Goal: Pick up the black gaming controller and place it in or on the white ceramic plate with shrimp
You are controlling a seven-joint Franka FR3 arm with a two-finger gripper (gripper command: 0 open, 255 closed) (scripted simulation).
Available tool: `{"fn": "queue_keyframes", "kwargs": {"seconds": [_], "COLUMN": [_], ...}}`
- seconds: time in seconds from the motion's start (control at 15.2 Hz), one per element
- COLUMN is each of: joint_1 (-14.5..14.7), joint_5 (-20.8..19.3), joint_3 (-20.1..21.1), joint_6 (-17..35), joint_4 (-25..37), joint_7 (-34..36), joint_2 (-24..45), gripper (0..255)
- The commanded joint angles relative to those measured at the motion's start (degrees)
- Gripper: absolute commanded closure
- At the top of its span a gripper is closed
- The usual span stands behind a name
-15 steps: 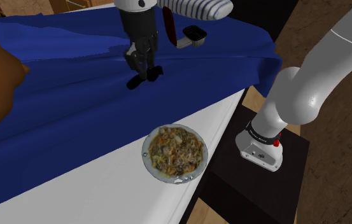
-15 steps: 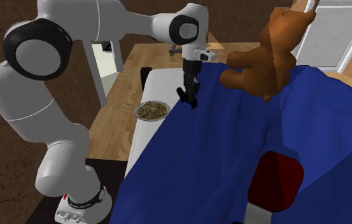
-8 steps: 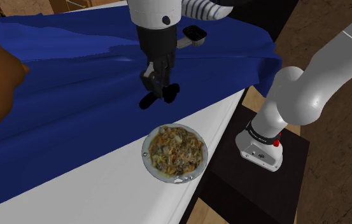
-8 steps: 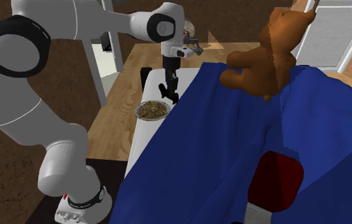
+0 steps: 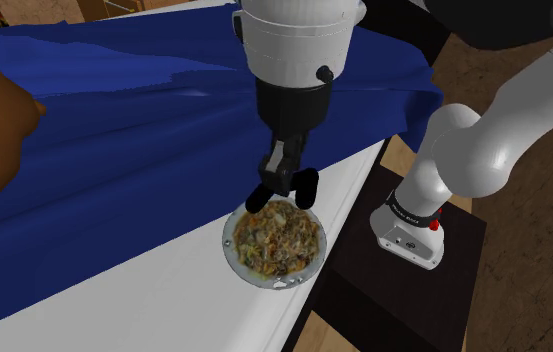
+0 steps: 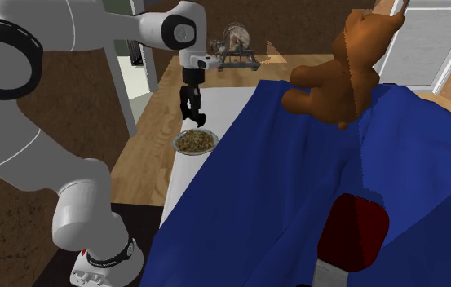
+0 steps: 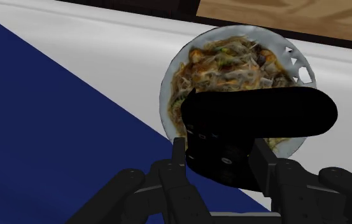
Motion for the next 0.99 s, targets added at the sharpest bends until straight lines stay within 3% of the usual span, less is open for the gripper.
{"fn": "queue_keyframes", "kwargs": {"seconds": [0.0, 0.92], "joint_1": [0.39, 0.65], "joint_5": [0.51, 0.79], "joint_3": [0.43, 2.33], "joint_6": [0.94, 11.9], "joint_4": [-1.38, -10.73], "joint_7": [0.56, 1.2], "joint_2": [-0.51, 1.21], "gripper": [255, 255]}}
